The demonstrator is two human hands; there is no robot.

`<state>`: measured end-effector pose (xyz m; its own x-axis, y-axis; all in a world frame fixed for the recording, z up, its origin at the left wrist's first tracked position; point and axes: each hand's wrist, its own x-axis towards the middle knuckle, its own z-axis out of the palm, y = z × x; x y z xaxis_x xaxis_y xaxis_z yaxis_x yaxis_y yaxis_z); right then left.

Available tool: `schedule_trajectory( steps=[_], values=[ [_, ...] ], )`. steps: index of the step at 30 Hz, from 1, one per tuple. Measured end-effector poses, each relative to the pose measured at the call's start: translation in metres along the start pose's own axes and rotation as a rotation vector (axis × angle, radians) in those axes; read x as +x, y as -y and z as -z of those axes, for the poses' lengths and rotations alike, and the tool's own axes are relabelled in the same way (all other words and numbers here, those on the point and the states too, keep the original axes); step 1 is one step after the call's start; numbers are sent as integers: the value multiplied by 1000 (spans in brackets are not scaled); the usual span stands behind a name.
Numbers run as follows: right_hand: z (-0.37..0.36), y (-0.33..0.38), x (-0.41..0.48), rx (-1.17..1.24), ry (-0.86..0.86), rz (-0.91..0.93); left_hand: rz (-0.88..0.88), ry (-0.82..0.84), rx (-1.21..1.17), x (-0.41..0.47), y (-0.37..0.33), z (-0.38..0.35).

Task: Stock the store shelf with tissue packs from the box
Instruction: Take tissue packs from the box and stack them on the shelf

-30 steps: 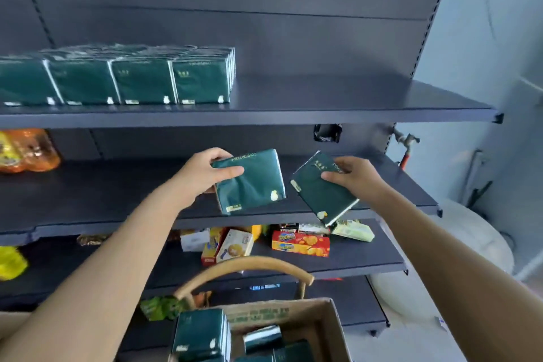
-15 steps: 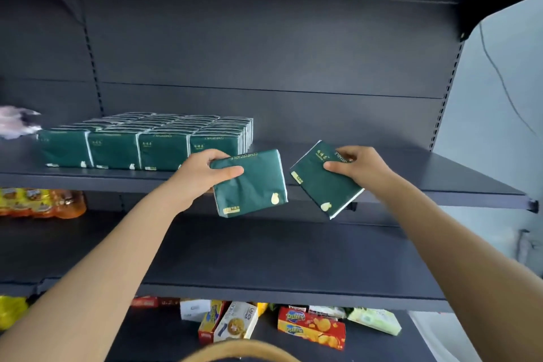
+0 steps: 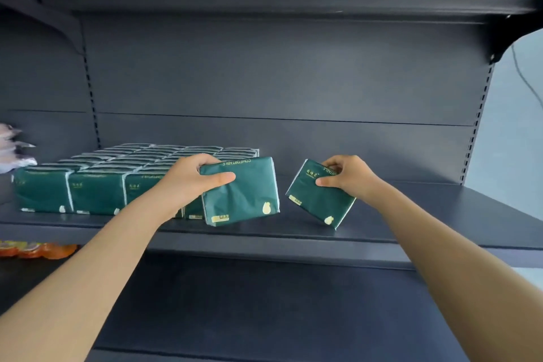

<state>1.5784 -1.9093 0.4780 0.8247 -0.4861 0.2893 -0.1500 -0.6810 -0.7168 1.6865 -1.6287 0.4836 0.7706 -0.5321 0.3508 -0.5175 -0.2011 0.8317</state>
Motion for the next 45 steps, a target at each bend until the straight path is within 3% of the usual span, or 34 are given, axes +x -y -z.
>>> schedule_trajectory(
  steps=[16, 24, 28, 33, 39, 42, 45],
  values=[
    [-51, -27, 184, -350, -114, -18, -150, -124, 80, 163, 15, 8],
    [-106, -33, 235, -480, -10, 125, -169, -172, 166, 192, 33, 10],
    [-122, -31, 246, -537, -118, 152, -168, -205, 167, 199, 35, 17],
    [-140, -35, 245, -786, -206, 226, -165, -208, 173, 197, 38, 20],
    [-140, -34, 242, -735, -218, 160, -161, -218, 112, 189, 37, 22],
    [-135, -23, 230, -503, -285, 121, -125, -236, 12, 183, 35, 23],
    [-127, -4, 200, -122, -362, 37, -108, -240, -60, 172, 30, 23]
  ],
)
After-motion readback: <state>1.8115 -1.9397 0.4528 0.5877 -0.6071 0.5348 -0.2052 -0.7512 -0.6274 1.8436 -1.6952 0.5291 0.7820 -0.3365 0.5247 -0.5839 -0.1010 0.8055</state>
